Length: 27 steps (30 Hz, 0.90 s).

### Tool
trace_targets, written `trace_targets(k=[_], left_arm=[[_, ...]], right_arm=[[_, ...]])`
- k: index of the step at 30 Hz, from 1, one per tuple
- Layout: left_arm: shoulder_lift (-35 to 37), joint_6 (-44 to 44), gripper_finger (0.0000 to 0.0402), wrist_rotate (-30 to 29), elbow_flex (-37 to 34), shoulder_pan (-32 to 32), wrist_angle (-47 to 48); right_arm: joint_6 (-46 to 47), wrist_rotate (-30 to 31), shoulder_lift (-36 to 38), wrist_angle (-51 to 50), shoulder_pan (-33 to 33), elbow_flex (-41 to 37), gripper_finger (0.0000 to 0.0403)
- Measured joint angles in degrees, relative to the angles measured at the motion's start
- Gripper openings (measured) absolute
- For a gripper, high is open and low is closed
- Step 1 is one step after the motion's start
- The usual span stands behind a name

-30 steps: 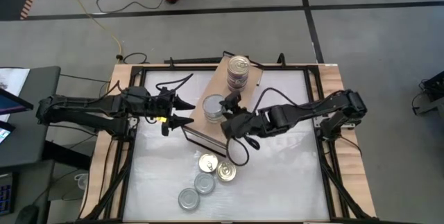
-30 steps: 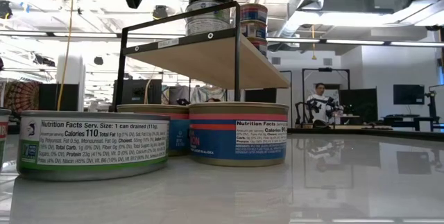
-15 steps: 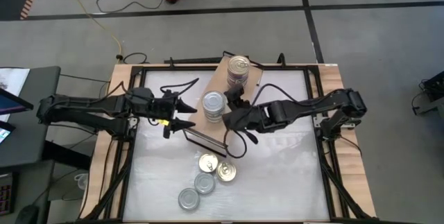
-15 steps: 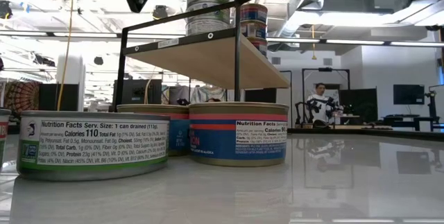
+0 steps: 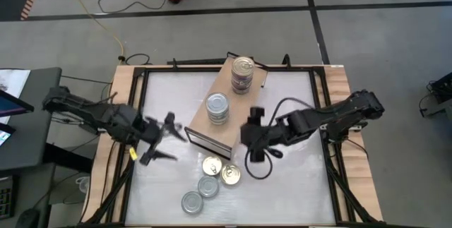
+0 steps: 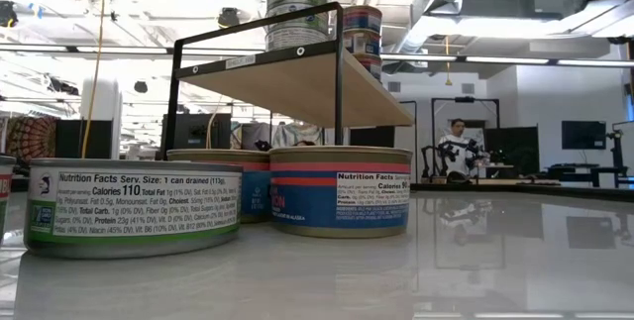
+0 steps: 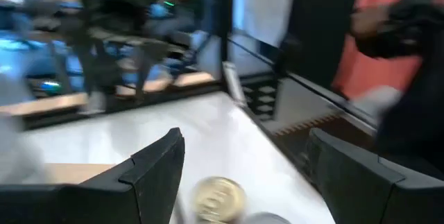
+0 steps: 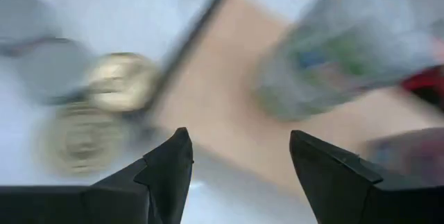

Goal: Stack canned seafood by type on shelf
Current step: Stack the blue tuna can on top of the stacked blue tuna cans on the shelf

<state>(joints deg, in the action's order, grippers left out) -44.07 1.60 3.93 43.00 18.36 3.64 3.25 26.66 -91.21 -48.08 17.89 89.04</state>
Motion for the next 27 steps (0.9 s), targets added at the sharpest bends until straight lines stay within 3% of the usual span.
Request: trace_targets(k=[3,9,15,20,27], left_arm=[[-2.25,-1.75,0.0287,-2.48,-0.01,5.58,-0.39],[-7.03,-6.14,0.0287,-19.83,-0.11,15.94,1.24],[-10.32,-8.12,0.0287,-29.91,-0.11,23.81,-1.64],[-12.54,-7.86,0.0287,-31.42,-0.11,26.17,-3.82],[-12.94,-7.95,0.0287,-31.29,-0.11,26.31,-4.47]], right_arm=[[5.26,-2.04,-0.99,6.08,2.28,-6.45,0.0277],[21.05,-4.95,-0.99,23.98,6.64,-20.07,0.0276],[38.35,-6.16,-5.76,29.96,7.32,-24.04,0.0276],[47.74,-8.97,-10.47,30.88,7.63,-23.33,0.0276],[52.55,-10.49,-14.12,31.26,7.40,-23.30,0.0271]])
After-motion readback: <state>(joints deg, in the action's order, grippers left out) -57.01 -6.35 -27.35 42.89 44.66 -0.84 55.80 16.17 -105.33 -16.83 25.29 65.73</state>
